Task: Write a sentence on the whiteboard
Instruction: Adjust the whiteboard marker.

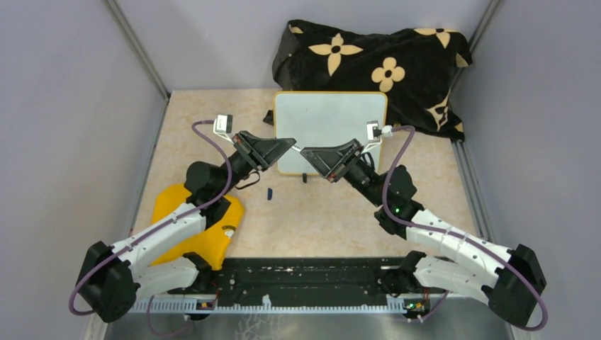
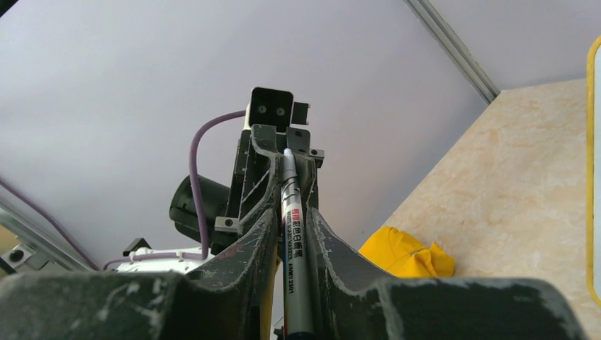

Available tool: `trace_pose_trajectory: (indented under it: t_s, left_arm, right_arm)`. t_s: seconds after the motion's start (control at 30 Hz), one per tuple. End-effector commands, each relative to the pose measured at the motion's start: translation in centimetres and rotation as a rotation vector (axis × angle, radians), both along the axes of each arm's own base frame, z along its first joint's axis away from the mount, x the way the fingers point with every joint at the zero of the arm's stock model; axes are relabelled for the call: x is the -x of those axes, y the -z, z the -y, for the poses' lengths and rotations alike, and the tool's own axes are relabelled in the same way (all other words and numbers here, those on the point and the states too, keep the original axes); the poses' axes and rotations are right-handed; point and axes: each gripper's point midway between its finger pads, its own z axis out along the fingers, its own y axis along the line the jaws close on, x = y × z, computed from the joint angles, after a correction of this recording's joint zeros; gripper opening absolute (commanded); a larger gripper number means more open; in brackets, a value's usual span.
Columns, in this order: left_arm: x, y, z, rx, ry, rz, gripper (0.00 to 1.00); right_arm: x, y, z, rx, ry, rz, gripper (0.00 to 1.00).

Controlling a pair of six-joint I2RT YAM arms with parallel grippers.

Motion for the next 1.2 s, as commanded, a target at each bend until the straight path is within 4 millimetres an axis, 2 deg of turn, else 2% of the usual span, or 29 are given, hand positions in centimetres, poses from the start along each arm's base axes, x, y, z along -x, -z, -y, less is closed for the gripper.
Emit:
trace_pose_trajectory:
  t_s: [0.0, 0.23, 0.53, 0.83, 1.07, 1.17]
  left_arm:
    - [-0.44, 0.41, 0.13, 0.001, -0.019, -0.015, 0.0]
    - [-0.69, 0.76, 0.16, 0.011, -0.029, -0.045, 0.0]
    - [-0.86, 0.68, 0.06, 0.025, -0.047, -0.056, 0.0]
    - [-0.93, 0.61, 0.03, 0.025, -0.055, -0.055, 0.0]
    - [-0.99, 0.62, 0.08, 0.023, -0.056, -0.055, 0.0]
    - [-0.97, 0.75, 0.17, 0.021, -0.053, -0.056, 0.0]
  right_arm:
    - [0.96, -3.73, 0.64, -0.099, -0.02, 0.072, 0.21]
    - [0.93, -3.67, 0.65, -0.111, -0.022, 0.065, 0.2]
    - [0.81, -3.55, 0.68, -0.113, -0.02, 0.054, 0.27]
    - [0.72, -3.3, 0.64, -0.115, -0.032, 0.043, 0.16]
    - [0.59, -3.21, 0.67, -0.12, -0.034, 0.036, 0.15]
    - [0.55, -3.25, 0.73, -0.122, -0.032, 0.037, 0.09]
